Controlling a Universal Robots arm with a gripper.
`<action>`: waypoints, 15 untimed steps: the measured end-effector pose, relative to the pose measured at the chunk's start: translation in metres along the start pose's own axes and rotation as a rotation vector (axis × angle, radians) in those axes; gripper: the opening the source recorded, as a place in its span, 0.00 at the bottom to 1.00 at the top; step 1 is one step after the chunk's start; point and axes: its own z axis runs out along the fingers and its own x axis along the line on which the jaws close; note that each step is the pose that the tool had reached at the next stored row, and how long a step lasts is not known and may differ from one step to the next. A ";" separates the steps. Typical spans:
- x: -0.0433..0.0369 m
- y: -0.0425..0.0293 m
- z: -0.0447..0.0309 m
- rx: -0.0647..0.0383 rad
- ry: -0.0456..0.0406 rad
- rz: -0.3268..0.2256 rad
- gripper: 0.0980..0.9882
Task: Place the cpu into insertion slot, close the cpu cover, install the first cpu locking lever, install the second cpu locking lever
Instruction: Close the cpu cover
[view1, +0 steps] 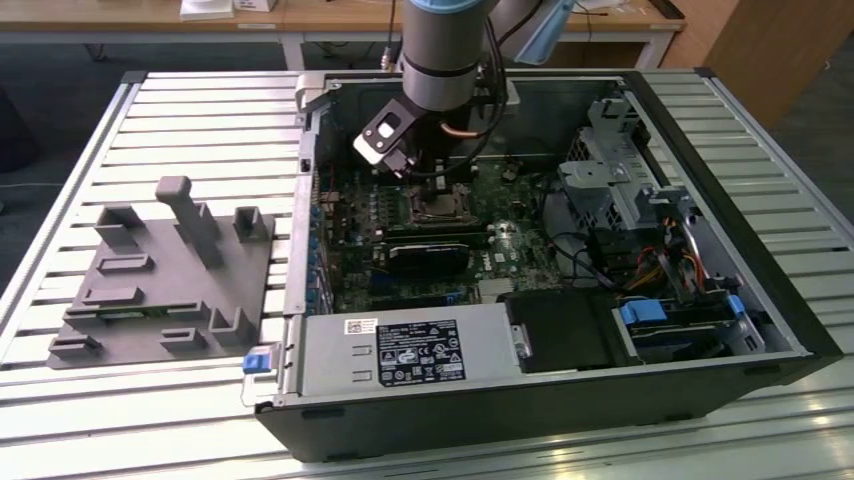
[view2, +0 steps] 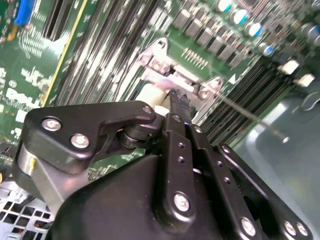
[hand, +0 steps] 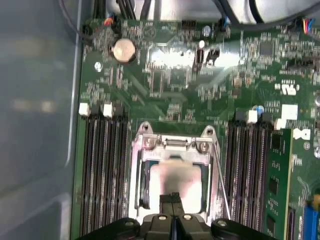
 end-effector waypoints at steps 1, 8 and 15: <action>0.0001 -0.0019 0.0000 0.000 0.0000 0.000 0.03; -0.0002 -0.0041 0.0046 0.000 0.0000 0.000 0.03; -0.0002 -0.0025 0.0075 0.000 -0.0004 0.000 0.03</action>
